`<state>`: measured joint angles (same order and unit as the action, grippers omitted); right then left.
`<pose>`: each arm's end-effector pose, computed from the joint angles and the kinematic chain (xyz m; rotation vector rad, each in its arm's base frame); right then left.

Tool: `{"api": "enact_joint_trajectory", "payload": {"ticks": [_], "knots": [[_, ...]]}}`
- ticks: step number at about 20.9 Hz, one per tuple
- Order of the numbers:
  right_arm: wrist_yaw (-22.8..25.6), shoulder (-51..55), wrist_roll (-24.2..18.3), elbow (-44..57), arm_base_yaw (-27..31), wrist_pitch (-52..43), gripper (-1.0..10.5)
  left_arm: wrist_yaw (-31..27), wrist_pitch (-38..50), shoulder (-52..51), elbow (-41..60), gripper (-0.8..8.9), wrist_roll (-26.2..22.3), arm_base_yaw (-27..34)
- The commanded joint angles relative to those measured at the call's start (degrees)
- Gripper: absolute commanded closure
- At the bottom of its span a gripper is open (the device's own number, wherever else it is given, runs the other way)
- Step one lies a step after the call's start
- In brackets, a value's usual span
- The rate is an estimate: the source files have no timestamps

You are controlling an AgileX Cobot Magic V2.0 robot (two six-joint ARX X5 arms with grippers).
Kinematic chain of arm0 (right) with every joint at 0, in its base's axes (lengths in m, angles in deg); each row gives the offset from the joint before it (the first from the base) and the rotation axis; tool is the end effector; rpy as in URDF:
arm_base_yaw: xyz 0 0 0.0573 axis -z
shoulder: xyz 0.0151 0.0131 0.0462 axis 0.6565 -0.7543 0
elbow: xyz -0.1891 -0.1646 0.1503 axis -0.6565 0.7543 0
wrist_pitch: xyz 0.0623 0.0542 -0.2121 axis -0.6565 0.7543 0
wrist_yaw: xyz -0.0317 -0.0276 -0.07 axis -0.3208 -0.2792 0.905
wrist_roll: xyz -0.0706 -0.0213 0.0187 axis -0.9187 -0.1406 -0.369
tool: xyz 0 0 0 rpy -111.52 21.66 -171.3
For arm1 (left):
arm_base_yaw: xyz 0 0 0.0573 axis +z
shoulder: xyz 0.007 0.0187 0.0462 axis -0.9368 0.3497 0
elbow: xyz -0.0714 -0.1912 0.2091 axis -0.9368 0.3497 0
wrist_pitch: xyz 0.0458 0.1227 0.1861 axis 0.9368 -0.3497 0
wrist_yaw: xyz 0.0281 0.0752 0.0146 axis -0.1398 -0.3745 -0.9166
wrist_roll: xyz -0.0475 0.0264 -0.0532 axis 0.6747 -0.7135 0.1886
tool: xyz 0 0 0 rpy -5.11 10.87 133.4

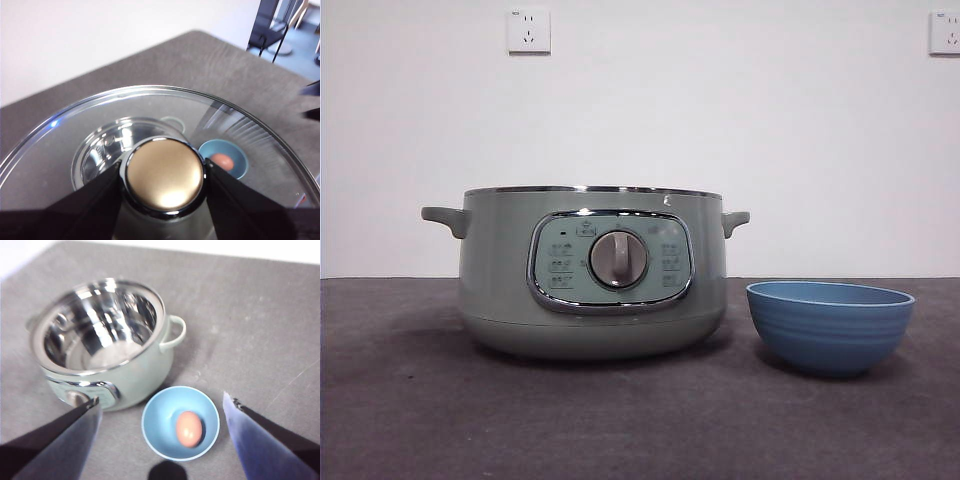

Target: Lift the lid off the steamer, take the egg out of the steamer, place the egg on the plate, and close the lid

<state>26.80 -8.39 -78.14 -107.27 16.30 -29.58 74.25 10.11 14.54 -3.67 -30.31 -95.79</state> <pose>0.0950 0.0472 0.3459 -0.0289 0.4705 0.4614 0.1328 -0.0801 0.4628 0.1211 0.4051 -0.6800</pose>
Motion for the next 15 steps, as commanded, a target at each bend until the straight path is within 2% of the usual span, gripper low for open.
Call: {"api": "enact_joint_trajectory", "payload": {"ticks": [1, 8, 15], "knots": [[-0.04, 2.05, 1.57, 0.24, -0.09, 0.55, 5.3, 0.11, 6.12, 5.49, -0.61, 8.22, -2.1, 0.0], [0.0, 3.5, 1.6, 0.24, -0.09, 0.79, 5.3, 2.84, 16.41, 23.23, -0.61, 8.22, -2.58, -0.07], [0.13, 3.45, 1.4, 0.24, -0.09, -0.02, 5.3, 2.91, 20.87, 30.69, -0.61, 8.22, -3.19, -0.07]]}}
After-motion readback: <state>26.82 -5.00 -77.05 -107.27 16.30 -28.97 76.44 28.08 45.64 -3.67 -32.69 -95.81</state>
